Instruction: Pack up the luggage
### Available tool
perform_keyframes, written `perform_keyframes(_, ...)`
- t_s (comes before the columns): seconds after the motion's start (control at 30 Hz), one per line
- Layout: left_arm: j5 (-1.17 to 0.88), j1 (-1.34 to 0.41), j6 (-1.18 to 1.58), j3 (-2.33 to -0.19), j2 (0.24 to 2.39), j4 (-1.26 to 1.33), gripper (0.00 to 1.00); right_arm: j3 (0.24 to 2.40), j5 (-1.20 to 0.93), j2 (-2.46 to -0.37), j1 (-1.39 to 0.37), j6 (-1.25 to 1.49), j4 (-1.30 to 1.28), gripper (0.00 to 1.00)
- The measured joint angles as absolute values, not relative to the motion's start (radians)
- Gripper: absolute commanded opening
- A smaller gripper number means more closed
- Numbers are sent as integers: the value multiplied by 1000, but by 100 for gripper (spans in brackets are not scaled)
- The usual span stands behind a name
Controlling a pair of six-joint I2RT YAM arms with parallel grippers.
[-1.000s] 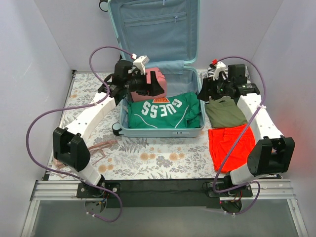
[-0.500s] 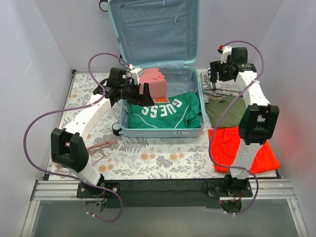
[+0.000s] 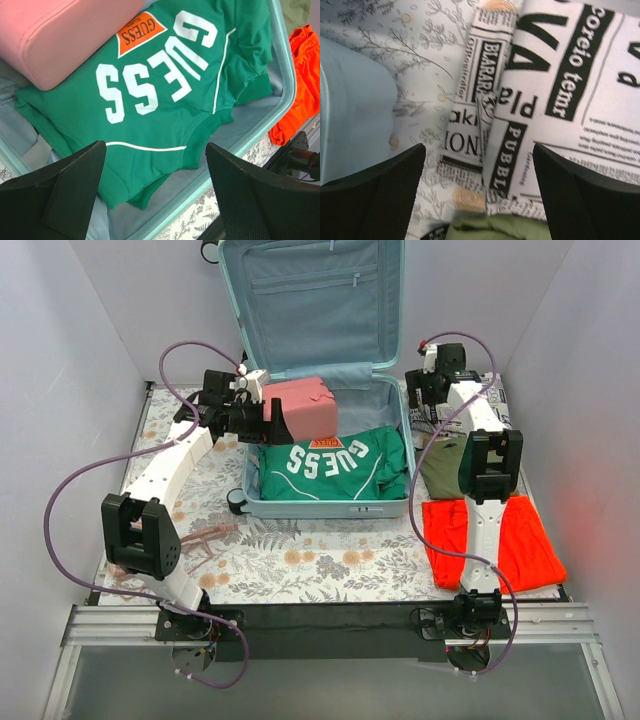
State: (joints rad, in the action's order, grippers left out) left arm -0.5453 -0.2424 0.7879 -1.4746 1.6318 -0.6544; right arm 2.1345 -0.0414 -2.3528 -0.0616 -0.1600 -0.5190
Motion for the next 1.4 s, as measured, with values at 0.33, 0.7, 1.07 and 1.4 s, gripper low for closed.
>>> perform_keyframes(0.33,-535,-205,781,-1502,1665,-699,80,2160,31,-2457,-83,-165,-440,92)
perform_keyframes(0.7,-535,-168,766,-1548,1693,-712,80,1975,37,-2394,-52,-241,-354,87)
perform_keyframes(1.07,-563,-156,760,-1568,1736,-725,81,1983,13,-2343,44,-309,-479,94)
perform_keyframes(1.4,-571,-156,756,-1597,1763,-739,81,2025,73,-2353,-31,-291,-488,98)
